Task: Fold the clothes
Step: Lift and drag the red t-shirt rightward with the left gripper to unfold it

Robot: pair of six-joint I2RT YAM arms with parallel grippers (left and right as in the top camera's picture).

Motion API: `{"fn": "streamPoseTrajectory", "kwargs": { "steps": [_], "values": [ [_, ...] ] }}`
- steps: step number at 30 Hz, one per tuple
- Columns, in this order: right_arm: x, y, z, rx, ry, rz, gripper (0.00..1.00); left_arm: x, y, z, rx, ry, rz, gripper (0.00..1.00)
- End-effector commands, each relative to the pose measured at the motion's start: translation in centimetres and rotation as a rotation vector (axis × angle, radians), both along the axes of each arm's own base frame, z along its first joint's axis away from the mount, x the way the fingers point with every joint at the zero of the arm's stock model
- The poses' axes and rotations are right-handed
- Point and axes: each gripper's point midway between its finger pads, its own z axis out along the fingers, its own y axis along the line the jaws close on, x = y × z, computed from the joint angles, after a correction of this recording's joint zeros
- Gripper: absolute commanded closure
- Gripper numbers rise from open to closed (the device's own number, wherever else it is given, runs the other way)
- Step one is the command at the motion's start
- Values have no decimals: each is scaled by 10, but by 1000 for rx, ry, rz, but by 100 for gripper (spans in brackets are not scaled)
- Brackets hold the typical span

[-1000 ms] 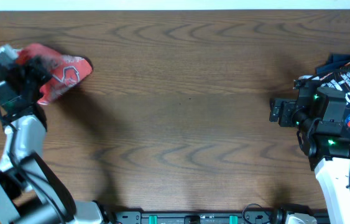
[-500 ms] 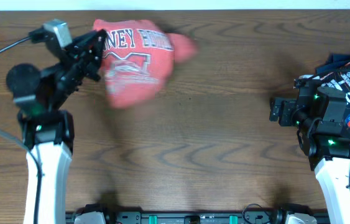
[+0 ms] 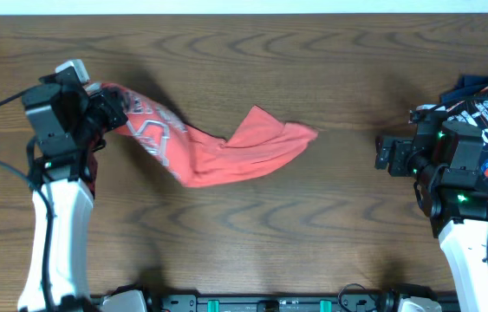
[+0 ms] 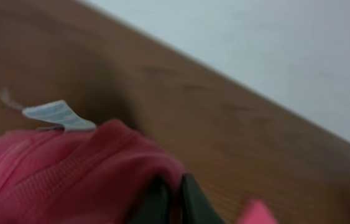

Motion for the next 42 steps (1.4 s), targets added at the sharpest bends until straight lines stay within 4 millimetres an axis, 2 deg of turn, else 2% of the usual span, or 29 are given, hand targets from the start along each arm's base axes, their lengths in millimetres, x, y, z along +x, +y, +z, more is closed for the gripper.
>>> {"fn": "streamPoseTrajectory", "kwargs": {
  "steps": [1, 2, 3, 5, 8, 12, 15, 18, 24, 26, 30, 31, 33, 36, 42],
  "values": [
    [3, -1, 8, 3, -18, 4, 6, 8, 47, -14, 157, 38, 195, 93],
    [3, -1, 8, 3, -17, 4, 6, 9, 51, -16, 169, 42, 215, 87],
    [3, -1, 8, 3, -17, 4, 6, 10, 56, -18, 183, 45, 238, 68],
    [3, -1, 8, 3, -16, 4, 6, 11, 61, -18, 197, 42, 262, 26],
    [3, -1, 8, 3, -15, 4, 7, 12, 55, -11, 180, 21, 231, 1],
    [3, -1, 8, 3, -16, 4, 6, 14, 14, 0, 79, -30, 42, 2],
    [3, -1, 8, 3, -15, 4, 6, 12, -8, -5, 44, -12, -38, 2],
    [2, -1, 7, 4, -10, 4, 6, 9, -23, -22, 53, 47, -87, 2],
    [2, -1, 7, 4, -9, 4, 7, 10, -56, -74, 81, 178, -210, 0],
    [1, -1, 7, 4, -8, 4, 7, 10, -66, -93, 96, 220, -253, 3],
    [1, -1, 7, 4, -8, 4, 7, 9, -65, -132, 151, 324, -231, 26],
    [1, -1, 7, 4, -8, 4, 7, 7, -65, -143, 159, 354, -227, 28],
    [1, -1, 7, 4, -8, 4, 7, 6, -64, -153, 159, 379, -226, 30],
    [2, -1, 7, 4, -9, 4, 7, 3, -58, -165, 180, 420, -201, 51],
    [2, -1, 7, 4, -9, 4, 7, -3, -43, -172, 238, 467, -144, 54]
  ]
}}
